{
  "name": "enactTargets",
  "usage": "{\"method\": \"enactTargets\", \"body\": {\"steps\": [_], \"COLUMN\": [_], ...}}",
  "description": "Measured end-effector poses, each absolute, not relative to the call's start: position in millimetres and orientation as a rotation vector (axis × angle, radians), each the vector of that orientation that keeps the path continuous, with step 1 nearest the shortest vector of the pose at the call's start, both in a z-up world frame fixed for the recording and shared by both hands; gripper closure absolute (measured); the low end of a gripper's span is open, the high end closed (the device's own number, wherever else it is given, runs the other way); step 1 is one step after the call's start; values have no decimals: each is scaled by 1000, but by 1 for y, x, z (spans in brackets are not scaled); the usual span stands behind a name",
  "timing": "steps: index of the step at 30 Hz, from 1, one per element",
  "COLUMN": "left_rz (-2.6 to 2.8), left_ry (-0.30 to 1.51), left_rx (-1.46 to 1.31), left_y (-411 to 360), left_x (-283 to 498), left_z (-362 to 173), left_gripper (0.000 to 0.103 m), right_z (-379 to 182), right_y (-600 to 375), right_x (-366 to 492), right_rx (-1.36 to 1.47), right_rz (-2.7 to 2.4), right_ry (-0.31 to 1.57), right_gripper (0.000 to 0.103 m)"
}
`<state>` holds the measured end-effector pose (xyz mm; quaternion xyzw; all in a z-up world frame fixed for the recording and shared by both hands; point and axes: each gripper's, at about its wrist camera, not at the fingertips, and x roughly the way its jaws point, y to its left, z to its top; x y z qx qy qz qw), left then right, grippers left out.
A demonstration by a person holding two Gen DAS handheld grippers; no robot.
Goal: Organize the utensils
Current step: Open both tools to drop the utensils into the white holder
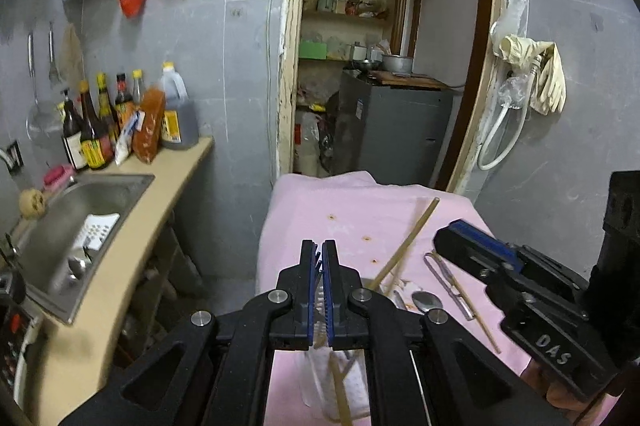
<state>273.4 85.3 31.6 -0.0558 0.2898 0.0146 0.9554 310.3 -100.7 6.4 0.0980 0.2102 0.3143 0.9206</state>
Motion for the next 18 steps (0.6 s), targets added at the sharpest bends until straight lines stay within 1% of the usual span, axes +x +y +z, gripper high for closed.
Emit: {"method": "enactTargets", "body": {"steps": [5, 6, 7, 8, 10, 11, 13, 14, 15, 16, 17, 18], "left_rz": [16, 16, 14, 13, 8, 6, 1, -3, -4, -4, -5, -5], "left_ry": [548, 540, 532, 524, 500, 488, 466, 460, 454, 447, 439, 427], "left_rx": [-157, -166, -176, -184, -198, -204, -215, -217, -218, -217, -215, -212], "left_y": [86, 86, 85, 85, 83, 81, 77, 74, 71, 68, 64, 60], "left_x": [266, 265, 264, 263, 260, 258, 256, 255, 254, 253, 253, 252], "left_z": [37, 38, 39, 40, 43, 44, 47, 48, 49, 50, 51, 52], "left_gripper": [95, 91, 84, 81, 68, 65, 54, 51, 45, 37, 33, 23], "right_z": [18, 19, 21, 24, 28, 30, 34, 36, 38, 39, 40, 41], "right_y": [-120, -124, -130, -133, -142, -147, -156, -161, -168, -173, -179, -185], "right_x": [303, 301, 299, 297, 293, 291, 288, 286, 284, 283, 282, 281], "right_rx": [222, 223, 226, 227, 223, 222, 219, 217, 216, 217, 221, 225], "right_rz": [606, 596, 586, 575, 546, 535, 505, 488, 470, 457, 444, 430], "right_ry": [408, 402, 394, 389, 379, 376, 370, 365, 359, 357, 356, 355], "right_gripper": [84, 79, 74, 72, 68, 66, 53, 49, 43, 34, 30, 25]}}
